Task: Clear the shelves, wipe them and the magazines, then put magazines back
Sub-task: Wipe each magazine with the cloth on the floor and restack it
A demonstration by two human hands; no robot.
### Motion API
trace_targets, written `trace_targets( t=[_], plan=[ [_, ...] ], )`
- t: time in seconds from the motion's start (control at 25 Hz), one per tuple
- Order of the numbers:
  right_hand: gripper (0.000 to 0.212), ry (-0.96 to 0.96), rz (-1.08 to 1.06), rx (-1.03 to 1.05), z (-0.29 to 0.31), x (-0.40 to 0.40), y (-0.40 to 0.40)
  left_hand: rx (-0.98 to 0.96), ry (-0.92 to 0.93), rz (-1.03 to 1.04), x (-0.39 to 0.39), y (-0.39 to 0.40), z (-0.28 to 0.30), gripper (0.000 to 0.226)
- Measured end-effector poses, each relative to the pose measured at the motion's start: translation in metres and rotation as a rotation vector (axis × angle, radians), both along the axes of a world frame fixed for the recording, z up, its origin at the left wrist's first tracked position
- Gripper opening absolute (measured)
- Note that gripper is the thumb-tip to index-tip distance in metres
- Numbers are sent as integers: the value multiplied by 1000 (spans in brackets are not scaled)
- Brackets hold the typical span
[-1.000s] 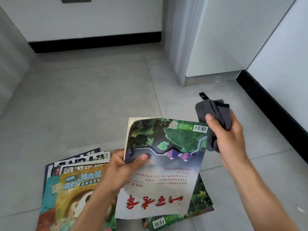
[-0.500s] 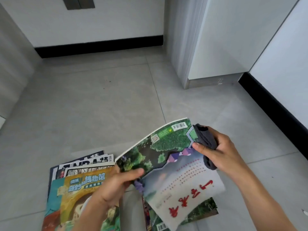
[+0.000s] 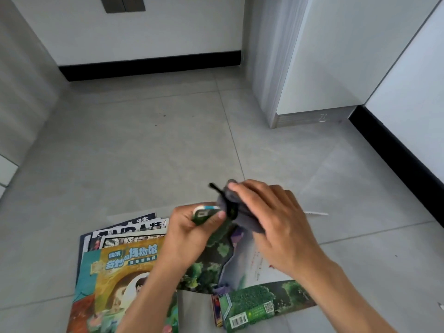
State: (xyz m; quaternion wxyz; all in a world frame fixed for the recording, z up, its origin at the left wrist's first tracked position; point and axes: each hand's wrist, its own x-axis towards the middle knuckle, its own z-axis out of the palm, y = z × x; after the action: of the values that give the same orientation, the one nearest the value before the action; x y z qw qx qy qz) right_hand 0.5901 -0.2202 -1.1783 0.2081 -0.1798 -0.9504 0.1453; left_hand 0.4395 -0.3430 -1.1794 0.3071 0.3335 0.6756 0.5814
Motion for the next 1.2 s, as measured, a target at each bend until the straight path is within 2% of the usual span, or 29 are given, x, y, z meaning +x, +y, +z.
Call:
trace_targets(
  t=[0.08,0.16,0.28,0.4,0.52,0.64,0.72,0.76,0.8,0.88,0.96,1.04,1.08,1.2],
  plan=[
    [81,-63,-128,-4,-22,29,30,-43,-103,109,-20,-12,2,10],
    [88,-129,-200,-8,-29,49,44,-53,-112,112,-30,-19,3,8],
    [74,-5,-78,-2,-13,18,11,-82,-31,-37,-22,-10,3,7],
    [70,66,43,-2,7,-14,-18,-45,78,-143,-11,-4,-10,22],
    [73,4,15,8,-22,5,15,-45,-77,4,-22,-13,-13,16],
    [66,-160,-217,8,-70,54,56,-34,-214,228,-34,-25,-12,8],
    [56,-89,-520,-221,-84,80,61,-23,-371,459,-37,-26,-21,10],
    [51,25,-683,-465,-86,84,54,-11,-499,568,-38,-25,-29,5],
    [46,184,-805,-762,-88,82,40,15,-646,635,-35,-24,-38,10],
    [42,441,-850,-1398,-95,70,0,63,-936,620,-17,-16,-55,34],
    [56,506,-722,-1798,-87,49,-37,39,-1115,560,14,-7,-65,38],
    [60,526,-757,-1930,-90,38,-52,22,-1174,565,39,-2,-77,28],
    [57,515,-813,-1905,-95,36,-53,-20,-1173,591,48,-1,-84,27],
    [49,286,-988,-1726,-112,43,-47,-224,-1067,628,55,-10,-106,29]
  ],
)
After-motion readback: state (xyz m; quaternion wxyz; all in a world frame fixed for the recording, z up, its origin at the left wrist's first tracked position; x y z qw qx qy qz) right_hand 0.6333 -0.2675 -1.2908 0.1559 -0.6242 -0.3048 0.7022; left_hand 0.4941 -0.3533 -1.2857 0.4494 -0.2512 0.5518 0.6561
